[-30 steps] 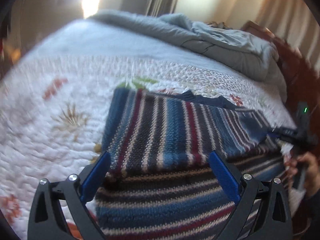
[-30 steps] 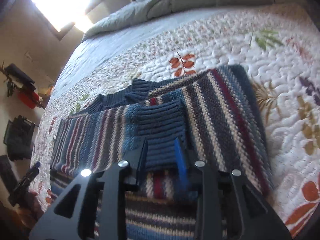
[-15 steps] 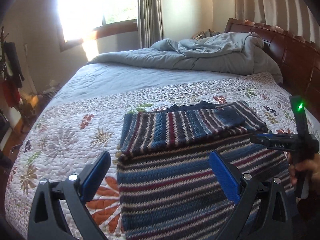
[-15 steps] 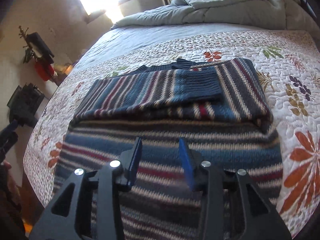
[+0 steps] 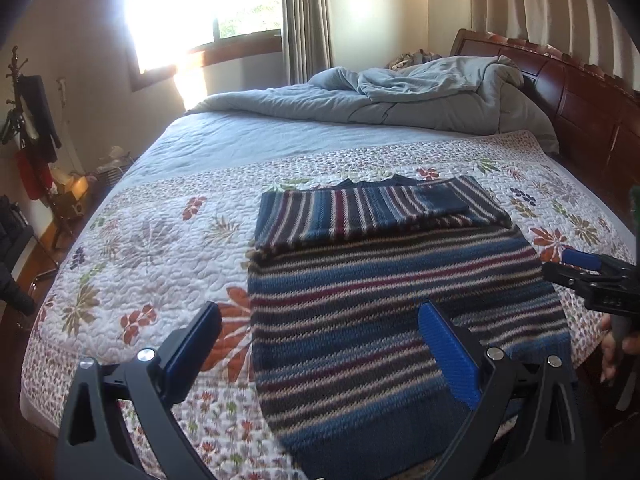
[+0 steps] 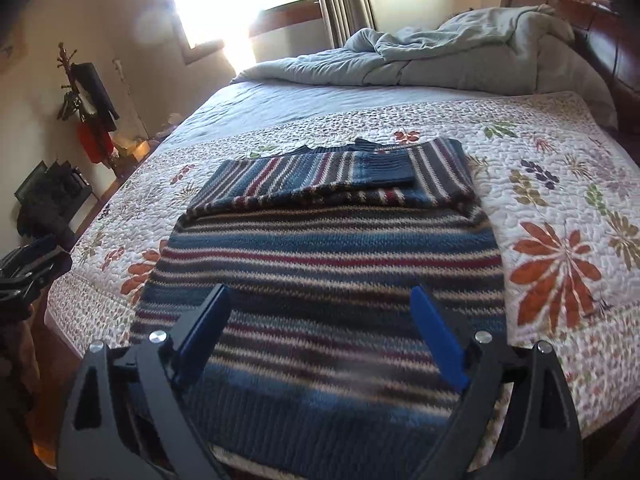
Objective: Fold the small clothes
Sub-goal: 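Lift both tools away from the folded sleeves, then grasp the ribbed hem of the sweater with both tools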
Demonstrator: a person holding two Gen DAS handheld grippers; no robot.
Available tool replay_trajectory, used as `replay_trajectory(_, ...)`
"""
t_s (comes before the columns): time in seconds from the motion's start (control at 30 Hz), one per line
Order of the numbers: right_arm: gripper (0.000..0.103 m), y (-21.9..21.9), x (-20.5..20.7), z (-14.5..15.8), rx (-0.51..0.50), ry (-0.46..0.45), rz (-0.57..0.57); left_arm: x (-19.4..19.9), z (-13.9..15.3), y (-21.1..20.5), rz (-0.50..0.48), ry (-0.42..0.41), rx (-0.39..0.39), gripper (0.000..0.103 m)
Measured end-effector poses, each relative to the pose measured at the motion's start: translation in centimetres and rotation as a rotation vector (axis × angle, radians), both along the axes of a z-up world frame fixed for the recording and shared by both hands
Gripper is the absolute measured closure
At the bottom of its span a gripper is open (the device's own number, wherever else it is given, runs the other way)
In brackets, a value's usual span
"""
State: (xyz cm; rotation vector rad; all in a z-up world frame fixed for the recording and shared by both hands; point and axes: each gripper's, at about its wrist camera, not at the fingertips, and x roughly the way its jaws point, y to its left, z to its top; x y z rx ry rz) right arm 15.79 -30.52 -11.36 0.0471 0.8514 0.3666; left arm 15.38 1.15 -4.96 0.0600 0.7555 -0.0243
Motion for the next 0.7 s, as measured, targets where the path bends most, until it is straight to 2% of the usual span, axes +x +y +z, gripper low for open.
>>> replay_trajectory(0.23,0.009,-3.3,-3.7,0.1,0.032,0.019,-0.054,-3.4,-1.4,0.4,0.013,0.048,-0.003,0.004)
replay_trajectory(0.37,0.008,-5.6,-5.6,-0.1,0.055,0.030,-0.091,-5.1,-2.4,1.4,-0.008,0.086,-0.094,0.004)
replay_trajectory(0.43,0.007,-6.7,-6.5,-0.2,0.069,0.038,-0.111,-5.8,-3.1,2.8,-0.019,0.116,-0.204,0.004)
replay_trajectory(0.57,0.006,-9.2,-8.1,-0.7,0.090,0.035,-0.152,-6.8,-5.4,7.1,0.016,0.188,-0.554,0.004)
replay_trajectory(0.6,0.006,-9.7,-8.3,-0.9,0.099,0.041,-0.162,-6.9,-6.1,8.1,0.036,0.209,-0.616,0.004)
replay_trajectory(0.7,0.006,-11.9,-8.6,-2.0,0.162,0.088,-0.200,-7.1,-7.7,9.5,0.063,0.253,-0.675,0.004)
